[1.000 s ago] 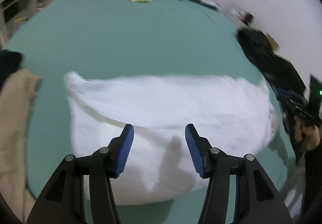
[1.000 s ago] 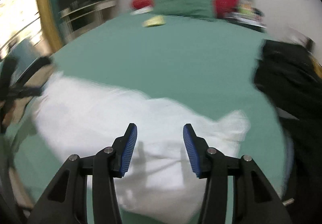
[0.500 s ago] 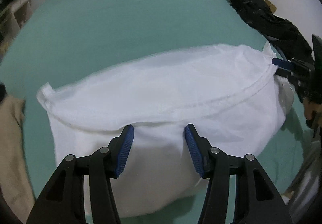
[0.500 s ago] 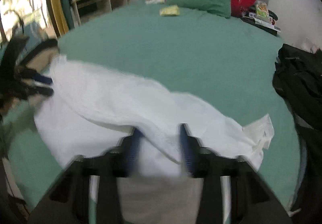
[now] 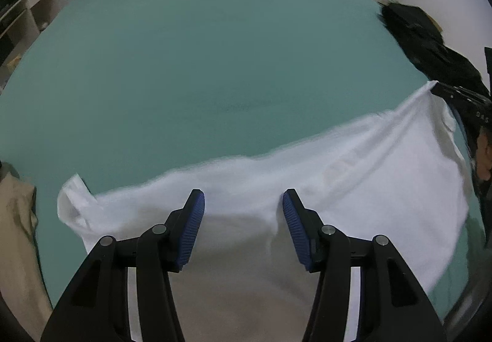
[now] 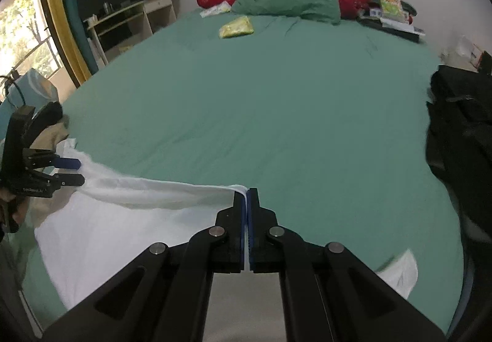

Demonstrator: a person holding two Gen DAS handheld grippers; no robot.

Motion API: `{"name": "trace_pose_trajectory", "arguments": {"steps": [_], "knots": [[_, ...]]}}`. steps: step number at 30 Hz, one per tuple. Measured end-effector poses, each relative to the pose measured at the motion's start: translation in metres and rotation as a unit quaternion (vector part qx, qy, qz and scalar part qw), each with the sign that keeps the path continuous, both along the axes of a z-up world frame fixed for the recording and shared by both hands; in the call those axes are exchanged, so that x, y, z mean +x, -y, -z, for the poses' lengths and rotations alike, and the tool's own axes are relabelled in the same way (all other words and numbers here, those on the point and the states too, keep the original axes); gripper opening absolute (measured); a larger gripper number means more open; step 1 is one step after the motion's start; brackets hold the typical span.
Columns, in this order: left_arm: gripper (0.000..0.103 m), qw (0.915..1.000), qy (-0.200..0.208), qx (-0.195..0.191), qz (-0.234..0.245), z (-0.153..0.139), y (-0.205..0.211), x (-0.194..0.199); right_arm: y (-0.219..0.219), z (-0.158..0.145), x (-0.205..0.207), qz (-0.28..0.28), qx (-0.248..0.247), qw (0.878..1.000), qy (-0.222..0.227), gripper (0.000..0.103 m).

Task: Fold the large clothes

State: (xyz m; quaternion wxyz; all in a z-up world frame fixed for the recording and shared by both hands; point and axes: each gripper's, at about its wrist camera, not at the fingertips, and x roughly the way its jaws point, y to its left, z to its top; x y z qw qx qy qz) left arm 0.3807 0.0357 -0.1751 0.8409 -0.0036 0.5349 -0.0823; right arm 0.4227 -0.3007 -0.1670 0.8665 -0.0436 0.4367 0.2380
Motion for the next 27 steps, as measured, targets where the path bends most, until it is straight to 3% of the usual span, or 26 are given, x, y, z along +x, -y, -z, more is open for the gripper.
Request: {"name": "trace_pose_trajectory", "arguments": {"steps": [4,7,8,9,11,13,15,18,20,24,27], "knots": [[0.056,0.9986,0.015,0.033,-0.04,0.002,-0.021,0.018,-0.001,0.016,0.025,0.028,-0.028,0.999,-0.033,0.004],[0.056,0.9963,0.057,0.035,-0.054,-0.015,-0.029,0.015,0.007,0.02,0.02,0.047,-0.045,0.998,-0.018,0.028],[0.056,0.9964,0.065,0.026,-0.047,-0.022,-0.029,0.01,0.01,0.019,0.018,0.056,-0.057,0.997,-0.016,0.043],[0.056,0.9967,0.068,0.019,-0.039,-0.027,-0.029,0.004,0.014,0.017,0.016,0.067,-0.066,0.996,-0.011,0.052],[0.056,0.9975,0.068,-0.013,-0.012,-0.036,-0.026,-0.011,0.025,0.009,0.009,0.088,-0.063,0.994,-0.002,0.057],[0.056,0.998,0.053,-0.027,0.023,-0.036,-0.02,-0.024,0.036,0.002,0.0,0.099,-0.049,0.994,-0.006,0.057],[0.056,0.9982,0.028,-0.017,0.051,-0.029,-0.01,-0.029,0.047,-0.005,-0.017,0.107,-0.016,0.994,-0.016,0.057],[0.056,0.9972,-0.006,0.03,0.069,-0.008,-0.008,-0.031,0.06,-0.002,-0.045,0.126,0.013,0.991,-0.032,0.057],[0.056,0.9969,-0.002,0.07,0.037,0.003,-0.013,-0.02,0.063,0.006,-0.058,0.134,0.019,0.99,-0.05,0.057],[0.056,0.998,0.025,0.057,-0.014,0.005,-0.029,0.003,0.066,0.017,-0.077,0.147,-0.01,0.988,-0.051,0.058],[0.056,0.992,0.055,0.09,-0.07,0.002,-0.042,0.022,0.062,0.018,-0.083,0.141,-0.04,0.989,-0.035,0.057]]}}
